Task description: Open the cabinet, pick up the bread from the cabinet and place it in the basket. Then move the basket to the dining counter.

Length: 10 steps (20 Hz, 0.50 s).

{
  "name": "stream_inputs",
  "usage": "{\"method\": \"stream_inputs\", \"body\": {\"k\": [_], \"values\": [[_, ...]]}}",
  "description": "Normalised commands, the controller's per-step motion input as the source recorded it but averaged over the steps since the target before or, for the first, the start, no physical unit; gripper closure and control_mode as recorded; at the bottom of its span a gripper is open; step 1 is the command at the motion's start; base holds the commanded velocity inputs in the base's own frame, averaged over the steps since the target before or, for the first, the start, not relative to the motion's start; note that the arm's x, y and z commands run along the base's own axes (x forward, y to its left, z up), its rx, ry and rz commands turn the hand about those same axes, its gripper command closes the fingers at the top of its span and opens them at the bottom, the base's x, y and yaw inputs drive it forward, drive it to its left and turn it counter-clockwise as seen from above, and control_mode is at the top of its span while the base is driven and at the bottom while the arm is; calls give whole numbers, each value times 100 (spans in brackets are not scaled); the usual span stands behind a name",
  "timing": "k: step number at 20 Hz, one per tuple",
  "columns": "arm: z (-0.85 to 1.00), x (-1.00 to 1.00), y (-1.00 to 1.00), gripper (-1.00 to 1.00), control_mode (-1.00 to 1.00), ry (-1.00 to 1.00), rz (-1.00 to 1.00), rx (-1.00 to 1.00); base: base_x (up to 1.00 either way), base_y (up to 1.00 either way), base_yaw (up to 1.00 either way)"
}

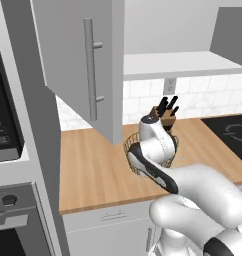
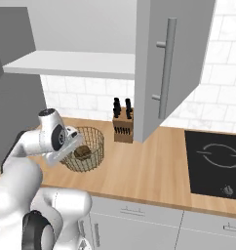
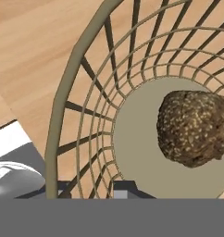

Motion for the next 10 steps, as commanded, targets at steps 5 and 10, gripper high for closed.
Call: {"method": "stream_inputs", "body": {"k": [5,10], "values": [[99,-70,0,100,-100,-13,7,-16,0,0,0],[100,-84,0,100,-100,-16,3,-12,0,0,0]]}}
